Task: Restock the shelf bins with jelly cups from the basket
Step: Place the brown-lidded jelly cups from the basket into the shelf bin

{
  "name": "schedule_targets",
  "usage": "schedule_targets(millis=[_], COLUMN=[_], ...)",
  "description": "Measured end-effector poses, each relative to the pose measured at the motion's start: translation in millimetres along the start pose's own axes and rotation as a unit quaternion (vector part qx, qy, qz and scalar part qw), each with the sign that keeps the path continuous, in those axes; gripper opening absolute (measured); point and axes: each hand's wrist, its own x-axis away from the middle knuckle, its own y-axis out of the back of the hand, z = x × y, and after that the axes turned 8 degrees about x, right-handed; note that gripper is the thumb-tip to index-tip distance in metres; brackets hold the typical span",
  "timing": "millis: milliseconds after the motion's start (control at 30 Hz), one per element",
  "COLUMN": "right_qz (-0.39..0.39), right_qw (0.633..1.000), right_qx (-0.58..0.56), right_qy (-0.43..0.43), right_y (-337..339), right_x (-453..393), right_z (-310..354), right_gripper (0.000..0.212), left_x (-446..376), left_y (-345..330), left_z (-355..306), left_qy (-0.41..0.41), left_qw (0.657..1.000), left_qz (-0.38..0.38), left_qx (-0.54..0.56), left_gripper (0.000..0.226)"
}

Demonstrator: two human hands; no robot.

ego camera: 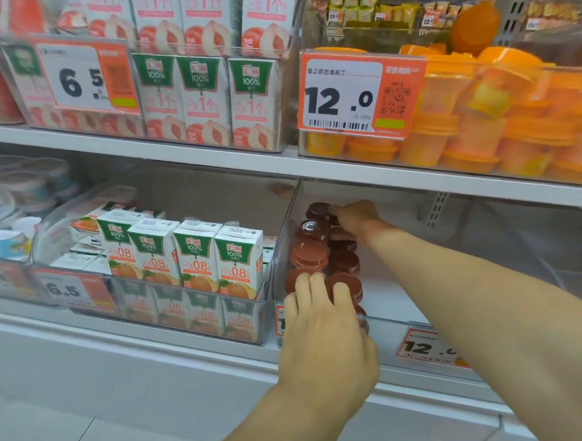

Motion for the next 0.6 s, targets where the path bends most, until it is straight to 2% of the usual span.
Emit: schedule_targets(millis=[200, 367, 533, 600], right_qz=[0.018, -0.034, -0.077, -0.087], right_qw=[0.999, 0.995, 0.982, 0.975], right_qx=[0.03, 0.085, 0.137, 0.145], right_qy=[0.014, 0.04, 0.108, 0.145], right_y=[-6, 10, 59, 86], right_x=[4, 13, 58, 91], right_z=[3, 5, 1, -7], right_gripper=[0.037, 0.045, 0.029, 0.023], left_x=[-3, -3, -3, 1], left_y=[0, 2, 10, 13], left_z=[1, 3, -15, -26], left_qy=[-0.011, -0.013, -0.076, -0.11], left_qw=[0.999, 0.999, 0.987, 0.977], left_qz=[-0.039, -0.03, -0.07, -0.061], left_qx=[0.013, 0.029, 0.124, 0.175], left_gripper=[0.036, 0.034, 0.02, 0.011])
